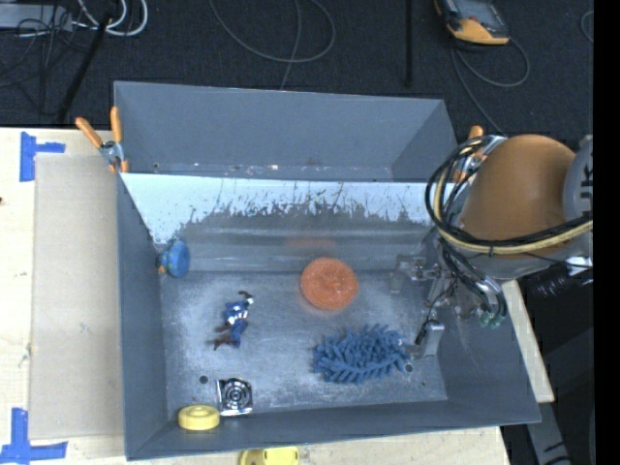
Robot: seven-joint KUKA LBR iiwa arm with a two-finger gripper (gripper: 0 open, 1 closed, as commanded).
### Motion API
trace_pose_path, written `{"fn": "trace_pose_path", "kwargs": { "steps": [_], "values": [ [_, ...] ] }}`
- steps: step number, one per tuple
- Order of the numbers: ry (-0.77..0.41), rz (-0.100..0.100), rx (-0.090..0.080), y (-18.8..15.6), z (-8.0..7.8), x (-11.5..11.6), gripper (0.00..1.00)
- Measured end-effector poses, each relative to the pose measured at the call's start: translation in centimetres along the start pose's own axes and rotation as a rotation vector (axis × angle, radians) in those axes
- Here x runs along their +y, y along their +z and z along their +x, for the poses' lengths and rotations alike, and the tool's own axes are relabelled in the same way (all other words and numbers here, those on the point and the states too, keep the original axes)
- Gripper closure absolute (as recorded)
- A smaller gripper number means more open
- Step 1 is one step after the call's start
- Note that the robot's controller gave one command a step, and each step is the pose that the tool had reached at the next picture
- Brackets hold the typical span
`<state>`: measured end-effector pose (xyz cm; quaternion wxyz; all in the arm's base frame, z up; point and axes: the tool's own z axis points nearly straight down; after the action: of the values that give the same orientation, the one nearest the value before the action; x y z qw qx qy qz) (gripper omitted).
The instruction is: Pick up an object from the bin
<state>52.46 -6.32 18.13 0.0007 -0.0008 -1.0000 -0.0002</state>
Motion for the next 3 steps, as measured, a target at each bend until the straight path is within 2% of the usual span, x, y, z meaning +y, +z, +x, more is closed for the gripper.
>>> {"fn": "trace_pose_path", "kwargs": {
  "steps": [1,2,3],
  "values": [
    [-0.066,0.001,-0.007,4.2,-2.5,1.5,0.0],
    [-0.092,0.0,-0.003,10.5,-0.6,3.8,0.0],
    [-0.122,-0.001,-0.01,12.6,-0.6,4.2,1.0]
  ]
}}
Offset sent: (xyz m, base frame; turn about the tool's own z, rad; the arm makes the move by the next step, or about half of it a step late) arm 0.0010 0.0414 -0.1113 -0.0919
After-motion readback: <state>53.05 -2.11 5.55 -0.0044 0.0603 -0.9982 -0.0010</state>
